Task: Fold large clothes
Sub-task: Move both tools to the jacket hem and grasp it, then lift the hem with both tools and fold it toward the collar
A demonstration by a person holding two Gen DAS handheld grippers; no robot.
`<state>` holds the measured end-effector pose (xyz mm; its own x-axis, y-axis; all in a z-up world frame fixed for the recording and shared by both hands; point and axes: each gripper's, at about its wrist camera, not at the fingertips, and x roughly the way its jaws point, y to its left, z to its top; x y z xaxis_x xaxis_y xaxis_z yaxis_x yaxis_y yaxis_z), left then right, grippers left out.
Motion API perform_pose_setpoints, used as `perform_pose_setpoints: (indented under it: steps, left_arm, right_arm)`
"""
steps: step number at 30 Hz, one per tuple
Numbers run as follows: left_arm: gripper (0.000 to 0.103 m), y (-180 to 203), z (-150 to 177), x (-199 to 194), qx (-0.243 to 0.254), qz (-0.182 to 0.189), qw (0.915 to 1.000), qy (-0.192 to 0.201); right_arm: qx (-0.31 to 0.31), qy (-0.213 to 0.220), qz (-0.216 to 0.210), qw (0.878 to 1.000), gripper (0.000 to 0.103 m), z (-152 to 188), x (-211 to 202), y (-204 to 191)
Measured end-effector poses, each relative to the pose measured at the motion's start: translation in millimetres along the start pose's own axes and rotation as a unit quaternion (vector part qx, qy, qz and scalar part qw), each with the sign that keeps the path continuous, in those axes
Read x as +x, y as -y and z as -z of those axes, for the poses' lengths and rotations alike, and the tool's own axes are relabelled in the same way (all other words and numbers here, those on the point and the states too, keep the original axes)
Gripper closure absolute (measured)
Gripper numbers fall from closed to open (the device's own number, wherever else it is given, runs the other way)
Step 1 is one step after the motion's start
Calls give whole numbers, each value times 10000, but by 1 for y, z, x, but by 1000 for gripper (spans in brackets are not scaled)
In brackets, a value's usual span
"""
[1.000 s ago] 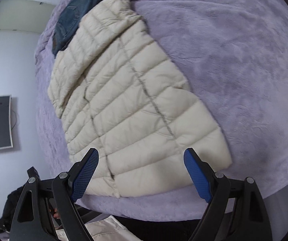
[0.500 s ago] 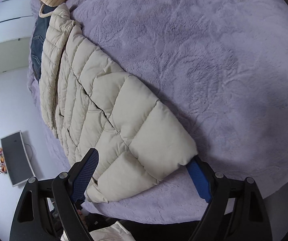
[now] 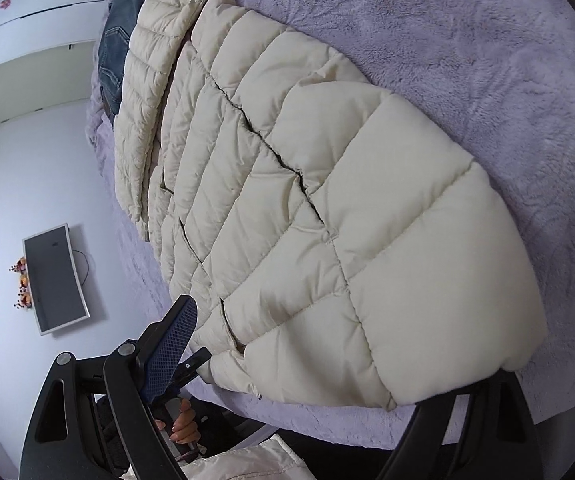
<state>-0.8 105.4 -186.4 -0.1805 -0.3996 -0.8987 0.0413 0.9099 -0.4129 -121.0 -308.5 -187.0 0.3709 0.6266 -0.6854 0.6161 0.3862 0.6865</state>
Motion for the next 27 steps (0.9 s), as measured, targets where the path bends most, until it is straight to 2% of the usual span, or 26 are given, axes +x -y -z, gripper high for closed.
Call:
perform_pose_setpoints:
  steps: [1,2,3,4,5,6,7,9,16,21,27]
  left_arm:
    - [70,-4,1,-2,-23,93,10000,-4]
    - [80,-6,1,-5,-36,206,9998,4]
    - [83,-7,1,-7,-21,295,9996,27]
    - [86,-6,1,-10,17,354,9994,50]
    - [86,-5,1,-14,58,406,9991,82]
    - [89,-4,1,-18,87,475,9988,113]
    - [89,-2,1,-22,102,558,9983,136]
    - [89,0,0,-32,113,718,9971,235]
    - [89,-3,-12,-74,6,1291,9895,644]
    - [89,5,-30,-99,-55,1567,9827,985]
    - [89,14,-61,-138,-135,1902,9693,1554]
  right_arm:
    - [73,36,-3,10000,14,0,-3,3]
    - [162,64,-33,9998,15,0,-4,5]
    - [250,94,-66,9996,17,1,-6,9]
    - [331,137,-84,9993,28,1,-8,12]
    - [409,166,-112,9990,46,1,-9,15]
    - [493,163,-171,9985,55,0,-9,18]
    - [577,163,-261,9979,74,0,-9,20]
    - [640,236,-439,9967,88,-1,-12,22]
    - [275,321,-1182,9921,89,-5,-30,-5]
    - [66,376,-1428,9890,89,-17,-41,-28]
    - [-240,492,-1725,9835,89,-35,-49,-68]
